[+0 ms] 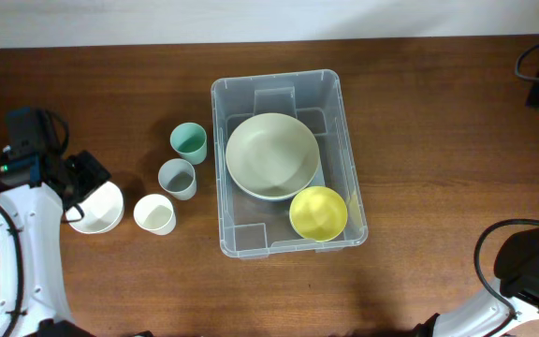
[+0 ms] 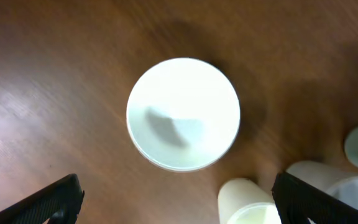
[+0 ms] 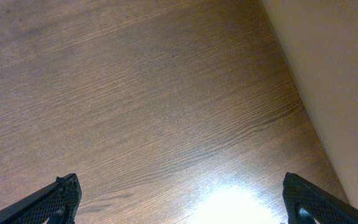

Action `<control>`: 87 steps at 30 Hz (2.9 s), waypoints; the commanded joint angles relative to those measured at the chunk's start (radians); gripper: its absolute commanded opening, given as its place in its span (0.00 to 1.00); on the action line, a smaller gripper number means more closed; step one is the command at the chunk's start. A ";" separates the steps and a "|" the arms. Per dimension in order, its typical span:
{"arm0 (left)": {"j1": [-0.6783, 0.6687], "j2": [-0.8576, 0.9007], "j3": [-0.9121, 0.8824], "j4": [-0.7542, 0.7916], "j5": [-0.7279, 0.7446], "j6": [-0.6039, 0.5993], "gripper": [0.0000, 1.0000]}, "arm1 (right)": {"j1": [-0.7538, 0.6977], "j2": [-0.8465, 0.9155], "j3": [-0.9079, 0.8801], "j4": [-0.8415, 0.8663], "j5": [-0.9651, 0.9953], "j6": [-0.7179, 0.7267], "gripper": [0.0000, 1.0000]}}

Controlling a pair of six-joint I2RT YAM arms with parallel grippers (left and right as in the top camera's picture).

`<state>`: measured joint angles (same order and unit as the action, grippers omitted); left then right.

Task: Pack container
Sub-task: 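Reach the left gripper to the small white bowl and grasp its rim, then lift the white bowl and lower it into the bin's front right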

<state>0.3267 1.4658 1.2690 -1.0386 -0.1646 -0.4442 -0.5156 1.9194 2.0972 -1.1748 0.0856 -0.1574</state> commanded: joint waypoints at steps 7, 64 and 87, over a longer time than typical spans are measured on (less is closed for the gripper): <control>0.090 -0.009 -0.245 0.148 0.084 -0.116 0.99 | -0.002 0.000 0.013 0.000 0.002 0.009 0.99; -0.440 0.145 0.449 0.065 0.360 0.424 0.01 | -0.002 0.000 0.013 0.000 0.002 0.009 0.99; -1.009 0.385 0.448 0.032 0.371 0.479 0.01 | -0.002 0.000 0.013 0.000 0.002 0.009 0.99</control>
<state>-0.6827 1.8465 1.7126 -0.9882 0.1917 0.0410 -0.5156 1.9194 2.0972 -1.1751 0.0860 -0.1577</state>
